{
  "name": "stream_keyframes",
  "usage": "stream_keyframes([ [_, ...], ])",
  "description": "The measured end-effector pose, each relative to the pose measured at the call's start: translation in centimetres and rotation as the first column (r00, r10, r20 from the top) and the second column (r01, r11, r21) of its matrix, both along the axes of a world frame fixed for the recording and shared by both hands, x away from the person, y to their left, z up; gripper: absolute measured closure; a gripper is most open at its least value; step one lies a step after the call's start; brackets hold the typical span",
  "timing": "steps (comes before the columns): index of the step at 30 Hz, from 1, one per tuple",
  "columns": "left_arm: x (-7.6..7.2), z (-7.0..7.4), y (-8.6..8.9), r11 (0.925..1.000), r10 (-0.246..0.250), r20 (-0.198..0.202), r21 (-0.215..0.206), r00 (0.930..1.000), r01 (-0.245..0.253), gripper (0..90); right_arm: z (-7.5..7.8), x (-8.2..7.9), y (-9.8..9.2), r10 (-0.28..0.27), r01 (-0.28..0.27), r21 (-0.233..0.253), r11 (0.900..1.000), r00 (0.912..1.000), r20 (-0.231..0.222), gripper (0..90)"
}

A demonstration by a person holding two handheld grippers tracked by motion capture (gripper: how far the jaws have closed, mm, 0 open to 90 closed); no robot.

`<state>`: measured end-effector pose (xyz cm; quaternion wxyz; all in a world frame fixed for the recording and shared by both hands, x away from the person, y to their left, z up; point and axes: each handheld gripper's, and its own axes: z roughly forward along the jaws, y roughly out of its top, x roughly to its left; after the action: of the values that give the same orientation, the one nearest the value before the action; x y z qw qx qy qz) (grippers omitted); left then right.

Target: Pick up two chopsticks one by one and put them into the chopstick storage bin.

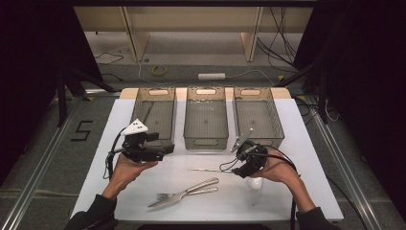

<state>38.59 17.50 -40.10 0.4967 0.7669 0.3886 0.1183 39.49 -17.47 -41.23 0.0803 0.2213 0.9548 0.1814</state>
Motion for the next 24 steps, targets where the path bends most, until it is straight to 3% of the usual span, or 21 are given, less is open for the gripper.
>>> stream_keyframes([
  [4, -0.8, -0.3, -0.5, 0.9998, -0.018, 0.010, -0.002, 0.9998, 0.018, 17.0, -0.7, 0.7, 0.2, 0.009, -0.010, -0.056, 0.998, 0.9998, -0.017, 48.6],
  [11, -2.2, -0.9, -1.0, 0.9994, -0.033, 0.033, -0.010, 0.9989, 0.034, 16.3, -1.8, 1.6, 0.5, 0.018, -0.025, -0.100, 0.995, 0.9976, -0.066, 55.1],
  [17, -3.3, -1.0, -1.6, 0.9988, -0.048, 0.084, 0.010, 0.9953, 0.047, 15.7, -2.6, 2.1, 0.5, 0.018, -0.030, -0.145, 0.989, 0.9965, -0.082, 60.3],
  [24, -3.6, -1.4, -1.8, 0.9983, -0.057, 0.076, 0.014, 0.9955, 0.056, 15.5, -3.2, 2.3, 0.6, 0.026, -0.044, -0.171, 0.984, 0.9941, -0.105, 66.7],
])
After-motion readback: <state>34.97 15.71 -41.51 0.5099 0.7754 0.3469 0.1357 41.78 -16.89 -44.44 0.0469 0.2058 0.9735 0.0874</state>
